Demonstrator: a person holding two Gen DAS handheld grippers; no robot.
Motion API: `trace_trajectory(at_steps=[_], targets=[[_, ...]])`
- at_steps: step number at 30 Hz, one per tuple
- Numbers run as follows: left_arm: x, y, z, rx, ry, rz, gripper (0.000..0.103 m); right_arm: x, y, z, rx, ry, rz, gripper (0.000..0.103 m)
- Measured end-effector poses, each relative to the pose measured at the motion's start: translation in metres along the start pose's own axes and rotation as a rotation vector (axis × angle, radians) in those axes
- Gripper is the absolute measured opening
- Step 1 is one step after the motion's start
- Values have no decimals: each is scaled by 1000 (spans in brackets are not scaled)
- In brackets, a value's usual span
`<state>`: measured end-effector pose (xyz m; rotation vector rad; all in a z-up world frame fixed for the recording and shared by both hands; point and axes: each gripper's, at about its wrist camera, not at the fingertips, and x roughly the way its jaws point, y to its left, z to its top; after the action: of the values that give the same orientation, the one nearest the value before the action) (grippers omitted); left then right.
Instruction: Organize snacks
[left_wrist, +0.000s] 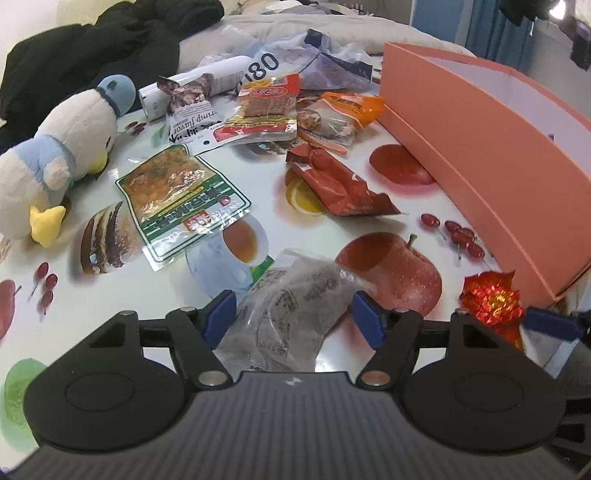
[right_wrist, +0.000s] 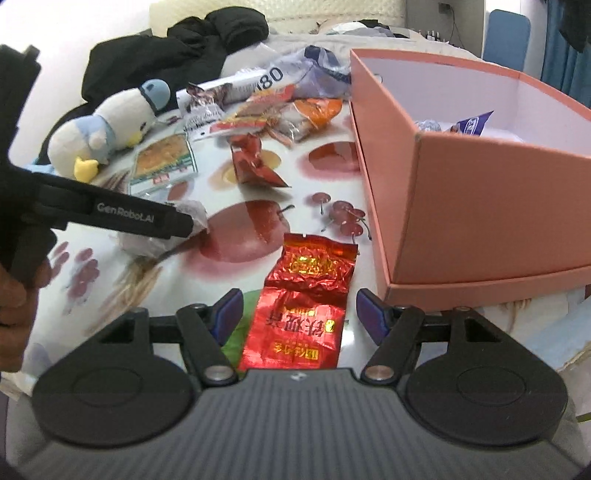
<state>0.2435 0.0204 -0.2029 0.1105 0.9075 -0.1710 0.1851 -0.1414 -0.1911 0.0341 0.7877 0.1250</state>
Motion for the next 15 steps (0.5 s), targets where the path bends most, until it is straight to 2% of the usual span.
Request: trace_trajectory(at_steps=[5,8,11,15], targets=[[4,-9,-1,28,5,37,72,8,7,-4,-97,-39,-50,69],[3,-13,-3,45,1,51,70,10,9,-6,-127,-63,-39,68],[-1,-16,-5,45,-5,69,64,8,10,-5,-145,-66,-29,62],[-9,-16,-8,10,-8,49,57,5,5,-4,-139,-62,5,59]])
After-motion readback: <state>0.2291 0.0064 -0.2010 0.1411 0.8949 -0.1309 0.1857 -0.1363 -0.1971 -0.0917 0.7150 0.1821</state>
